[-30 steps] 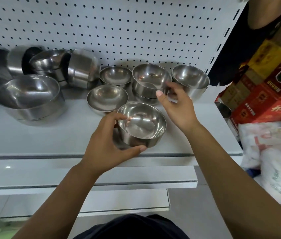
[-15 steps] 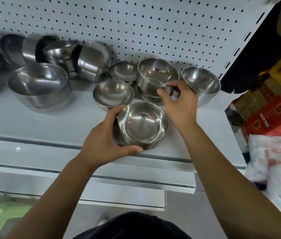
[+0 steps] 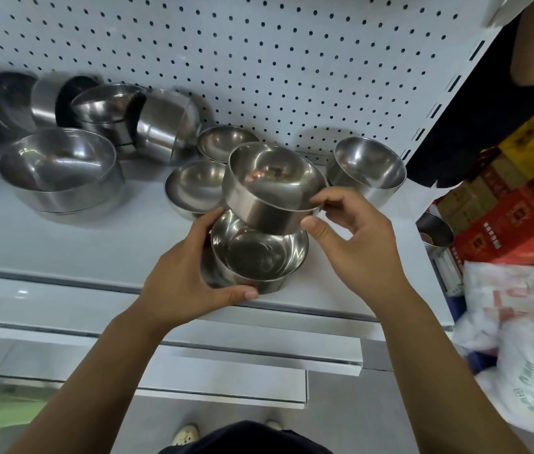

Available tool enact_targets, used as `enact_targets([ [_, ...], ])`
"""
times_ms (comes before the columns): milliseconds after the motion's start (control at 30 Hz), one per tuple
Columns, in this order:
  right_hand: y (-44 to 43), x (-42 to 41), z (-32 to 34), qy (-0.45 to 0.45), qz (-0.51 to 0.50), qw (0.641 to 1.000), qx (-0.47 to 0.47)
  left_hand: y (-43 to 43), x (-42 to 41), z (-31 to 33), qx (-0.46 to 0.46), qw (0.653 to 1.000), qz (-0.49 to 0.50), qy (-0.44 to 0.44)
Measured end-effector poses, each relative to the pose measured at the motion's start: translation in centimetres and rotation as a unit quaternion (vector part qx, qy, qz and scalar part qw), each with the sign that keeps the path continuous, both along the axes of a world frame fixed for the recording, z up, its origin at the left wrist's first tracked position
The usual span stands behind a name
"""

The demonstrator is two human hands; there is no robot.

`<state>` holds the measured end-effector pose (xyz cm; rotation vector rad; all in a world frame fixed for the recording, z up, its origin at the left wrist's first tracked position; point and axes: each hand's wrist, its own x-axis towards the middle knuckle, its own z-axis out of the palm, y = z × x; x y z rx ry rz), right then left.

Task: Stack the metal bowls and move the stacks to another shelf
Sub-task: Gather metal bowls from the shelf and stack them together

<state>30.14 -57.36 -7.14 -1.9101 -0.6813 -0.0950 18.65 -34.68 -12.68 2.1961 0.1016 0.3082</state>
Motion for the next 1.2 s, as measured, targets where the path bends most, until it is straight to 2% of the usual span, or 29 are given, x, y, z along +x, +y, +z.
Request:
enact_targets([
  [500, -1.6, -1.8, -0.3, 0.067, 0.060, 0.994, -0.068, -0.4, -0.2, 0.2, -0.022, 1.000, 0.008, -0.006],
  [700, -2.9, -1.2, 0.0, 0.103, 0.119, 0.985, -0.071, -1.2, -0.2, -0.2, -0.094, 0.995, -0.002, -0.014],
  [767, -3.4, -0.5, 0.0, 0.113, 0.091, 0.988, -0.043, -1.6, -0.1, -0.2, -0.111, 0.994, 0.009, -0.020],
  [833, -3.6, 0.6, 0.0, 0.111, 0.017, 0.993, -0.038, -1.9, 0.0, -0.1, -0.119, 0.992, 0.013, -0.024],
  [900, -3.8, 1.9, 0.0, 0.105, -0.044, 0.991, -0.069, -2.0, 0.2, 0.0, -0.127, 0.992, 0.013, -0.026],
  [1100, -4.6, 6.1, -0.9, 0.093, -0.123, 0.969, -0.191, -2.7, 0.4, -0.2, -0.152, 0.987, 0.026, -0.039],
  [1200, -4.2, 7.3, -1.3, 0.059, -0.168, 0.963, -0.205, -2.7, 0.3, -0.3, -0.157, 0.987, 0.026, -0.038],
])
